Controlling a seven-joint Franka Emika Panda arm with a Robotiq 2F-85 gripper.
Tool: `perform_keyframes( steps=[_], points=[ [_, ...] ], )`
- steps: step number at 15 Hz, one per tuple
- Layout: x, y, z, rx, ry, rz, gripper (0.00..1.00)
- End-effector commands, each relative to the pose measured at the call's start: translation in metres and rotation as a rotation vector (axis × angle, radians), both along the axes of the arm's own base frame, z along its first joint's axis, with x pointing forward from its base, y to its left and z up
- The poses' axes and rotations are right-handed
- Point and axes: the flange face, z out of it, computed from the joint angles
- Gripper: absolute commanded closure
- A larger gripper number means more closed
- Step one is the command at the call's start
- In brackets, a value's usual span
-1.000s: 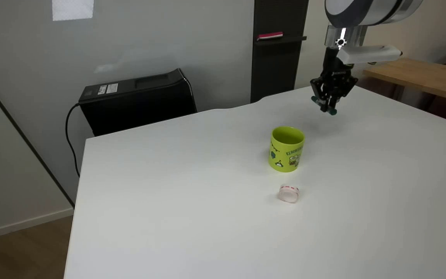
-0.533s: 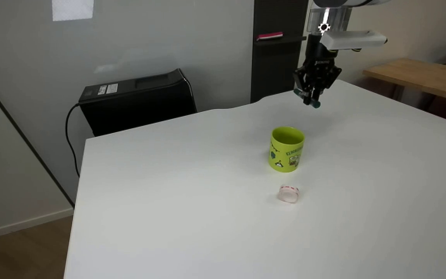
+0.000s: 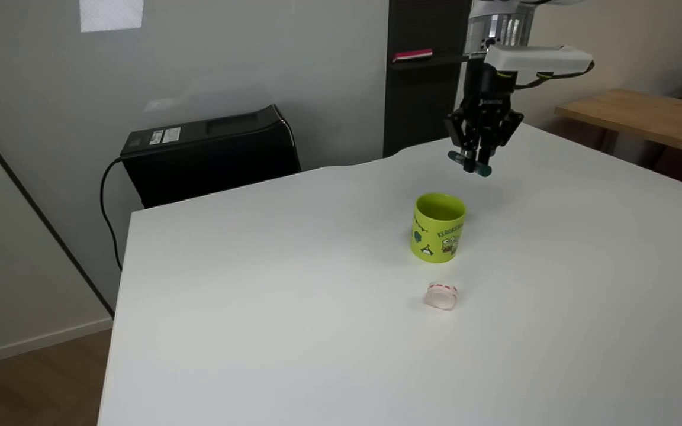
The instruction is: Place the marker inside the yellow mug
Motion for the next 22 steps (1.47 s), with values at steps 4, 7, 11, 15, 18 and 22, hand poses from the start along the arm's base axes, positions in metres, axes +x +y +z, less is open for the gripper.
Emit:
perform_keyframes(
  steps=[4, 7, 11, 15, 18, 22],
  points=[
    [-0.004, -0.002, 0.030, 0.066, 0.083, -0.050, 0.97],
    [-0.005, 0.005, 0.033, 0.099, 0.111, -0.047, 0.97],
    [-0.008, 0.020, 0.029, 0.142, 0.151, -0.042, 0.97],
    [-0.013, 0.033, 0.023, 0.191, 0.197, -0.047, 0.97],
    [-0.017, 0.038, 0.016, 0.220, 0.233, -0.055, 0.97],
    [-0.021, 0.037, 0.002, 0.254, 0.271, -0.070, 0.97]
  ],
)
